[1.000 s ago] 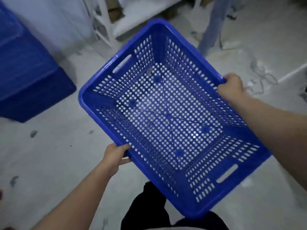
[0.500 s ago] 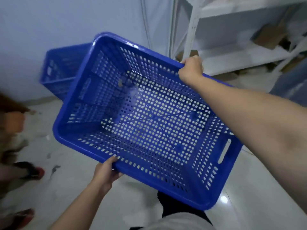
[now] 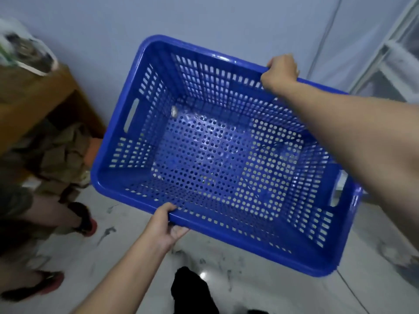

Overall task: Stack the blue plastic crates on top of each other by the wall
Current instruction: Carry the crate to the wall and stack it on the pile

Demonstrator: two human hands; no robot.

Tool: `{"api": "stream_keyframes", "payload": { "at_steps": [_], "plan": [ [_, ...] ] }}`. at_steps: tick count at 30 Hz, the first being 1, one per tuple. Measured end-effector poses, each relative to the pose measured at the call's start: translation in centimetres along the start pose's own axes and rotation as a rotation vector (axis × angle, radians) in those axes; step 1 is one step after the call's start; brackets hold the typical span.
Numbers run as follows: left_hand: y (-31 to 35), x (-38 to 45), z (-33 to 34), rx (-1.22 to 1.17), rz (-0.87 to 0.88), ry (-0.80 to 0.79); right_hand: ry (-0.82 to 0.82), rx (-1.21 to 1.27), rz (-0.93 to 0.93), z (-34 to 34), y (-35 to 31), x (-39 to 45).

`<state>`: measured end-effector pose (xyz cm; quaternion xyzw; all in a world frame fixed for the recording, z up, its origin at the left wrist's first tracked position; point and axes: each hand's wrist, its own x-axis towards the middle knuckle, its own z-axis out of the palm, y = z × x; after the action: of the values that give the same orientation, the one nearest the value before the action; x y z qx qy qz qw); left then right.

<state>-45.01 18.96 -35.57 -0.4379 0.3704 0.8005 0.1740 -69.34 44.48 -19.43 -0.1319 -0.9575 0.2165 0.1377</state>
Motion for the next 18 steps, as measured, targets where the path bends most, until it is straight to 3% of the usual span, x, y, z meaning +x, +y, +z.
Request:
{"api": "stream_keyframes", "payload": {
  "at_steps": [8,18],
  "plan": [
    [13.9,7.9,4.3,-0.016,-0.096,-0.004,0.035,-0.216,-0.045,6.6,-11.3,12.3],
    [24.9,15.6,14.5,-0.161,-0.191,-0.002,0.083,-0.502,-0.124,14.1,-16.9,30.0]
  ]
}}
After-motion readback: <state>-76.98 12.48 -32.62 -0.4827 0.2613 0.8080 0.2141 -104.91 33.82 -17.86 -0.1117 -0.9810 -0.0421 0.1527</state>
